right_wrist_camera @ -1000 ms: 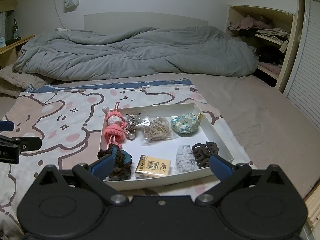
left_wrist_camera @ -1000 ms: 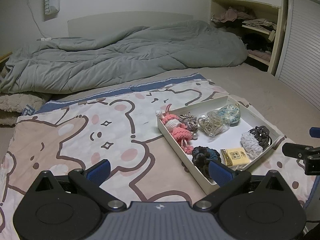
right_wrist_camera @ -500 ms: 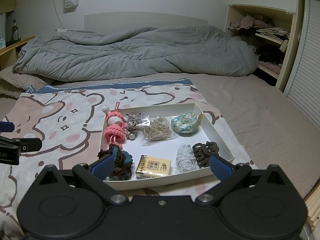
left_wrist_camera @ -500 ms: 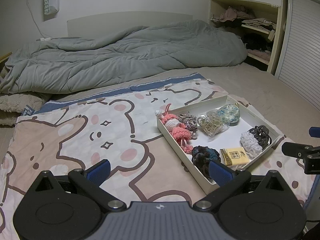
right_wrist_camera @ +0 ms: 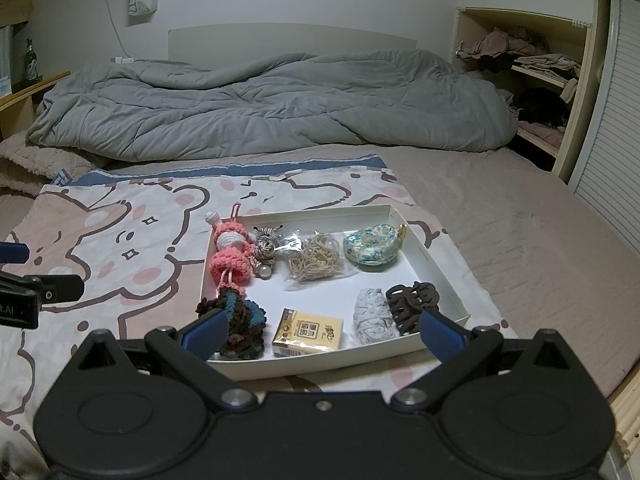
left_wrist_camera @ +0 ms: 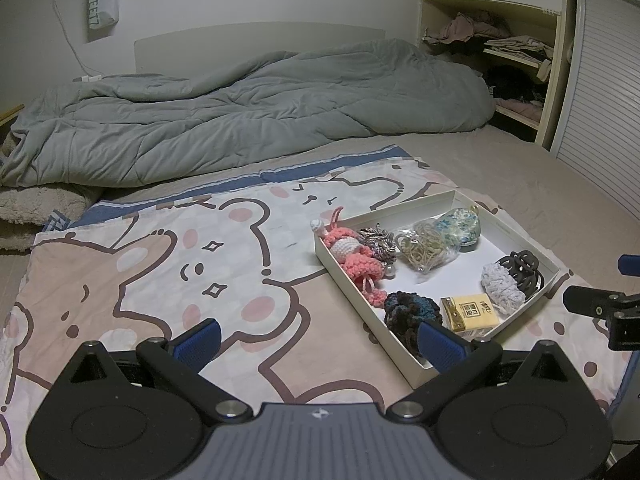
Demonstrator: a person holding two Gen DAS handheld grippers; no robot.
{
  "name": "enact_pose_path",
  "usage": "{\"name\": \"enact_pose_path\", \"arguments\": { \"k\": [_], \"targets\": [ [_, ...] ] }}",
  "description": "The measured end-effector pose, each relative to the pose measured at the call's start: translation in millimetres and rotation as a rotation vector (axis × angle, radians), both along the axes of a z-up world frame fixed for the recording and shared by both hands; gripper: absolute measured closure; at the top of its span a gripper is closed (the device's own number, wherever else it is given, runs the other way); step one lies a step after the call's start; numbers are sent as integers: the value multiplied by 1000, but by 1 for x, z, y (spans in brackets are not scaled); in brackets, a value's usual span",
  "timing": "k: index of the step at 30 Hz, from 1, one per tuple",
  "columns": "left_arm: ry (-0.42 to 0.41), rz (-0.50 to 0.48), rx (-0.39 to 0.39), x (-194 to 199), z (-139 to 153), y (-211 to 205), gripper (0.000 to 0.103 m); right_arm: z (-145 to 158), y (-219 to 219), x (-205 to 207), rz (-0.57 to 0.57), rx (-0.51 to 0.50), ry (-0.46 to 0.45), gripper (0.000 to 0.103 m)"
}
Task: Organize objects
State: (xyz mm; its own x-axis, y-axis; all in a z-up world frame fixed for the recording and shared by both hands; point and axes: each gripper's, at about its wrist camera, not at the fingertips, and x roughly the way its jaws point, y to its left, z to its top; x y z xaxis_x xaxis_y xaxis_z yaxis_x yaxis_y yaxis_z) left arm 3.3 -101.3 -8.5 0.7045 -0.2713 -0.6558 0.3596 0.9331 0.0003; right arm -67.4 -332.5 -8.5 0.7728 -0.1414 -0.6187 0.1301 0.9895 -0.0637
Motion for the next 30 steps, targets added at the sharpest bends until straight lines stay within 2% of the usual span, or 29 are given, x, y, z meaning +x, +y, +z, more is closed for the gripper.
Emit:
{"name": "enact_pose_path", "arguments": {
  "k": [30],
  "targets": [
    [8, -1, -1, -1, -2, 1, 0, 0, 1, 0, -1, 1, 1, 0]
  ]
}}
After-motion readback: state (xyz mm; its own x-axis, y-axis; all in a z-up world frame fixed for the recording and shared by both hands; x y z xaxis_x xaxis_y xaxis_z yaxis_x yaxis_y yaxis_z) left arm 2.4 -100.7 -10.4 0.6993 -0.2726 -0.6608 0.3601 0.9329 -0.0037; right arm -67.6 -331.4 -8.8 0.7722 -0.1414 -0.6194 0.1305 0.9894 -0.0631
